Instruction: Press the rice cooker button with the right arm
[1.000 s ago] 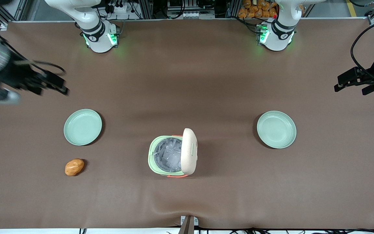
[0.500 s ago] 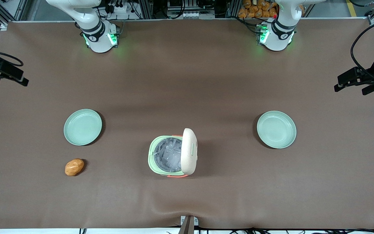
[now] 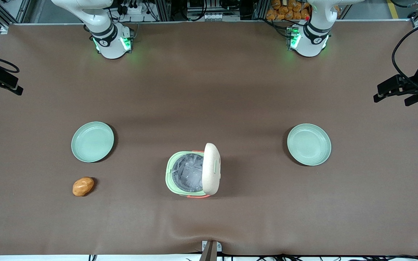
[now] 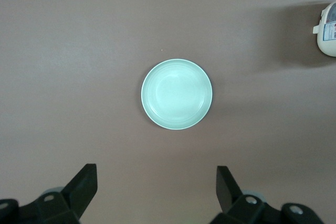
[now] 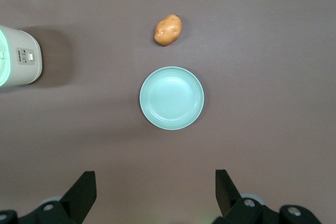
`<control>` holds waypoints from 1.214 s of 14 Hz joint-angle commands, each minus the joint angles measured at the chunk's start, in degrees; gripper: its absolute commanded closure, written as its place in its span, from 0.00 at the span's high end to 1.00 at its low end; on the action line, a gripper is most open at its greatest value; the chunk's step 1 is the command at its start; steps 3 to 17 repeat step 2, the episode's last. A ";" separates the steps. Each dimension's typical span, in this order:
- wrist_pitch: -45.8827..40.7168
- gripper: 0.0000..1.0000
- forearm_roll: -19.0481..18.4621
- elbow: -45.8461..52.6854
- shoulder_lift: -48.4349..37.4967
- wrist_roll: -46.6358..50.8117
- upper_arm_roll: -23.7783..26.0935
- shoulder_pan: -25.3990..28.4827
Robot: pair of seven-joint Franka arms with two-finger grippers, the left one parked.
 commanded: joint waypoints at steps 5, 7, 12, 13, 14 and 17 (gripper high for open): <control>-1.58 1.00 -1.06 -2.00 -1.75 -0.45 0.43 -0.62; -1.58 1.00 -1.06 -2.00 -1.75 -0.45 0.43 -0.62; -1.58 1.00 -1.06 -2.00 -1.75 -0.45 0.43 -0.62; -1.58 1.00 -1.06 -2.00 -1.75 -0.45 0.43 -0.62; -1.58 1.00 -1.06 -2.00 -1.75 -0.45 0.43 -0.62; -1.58 1.00 -1.06 -2.00 -1.75 -0.45 0.43 -0.62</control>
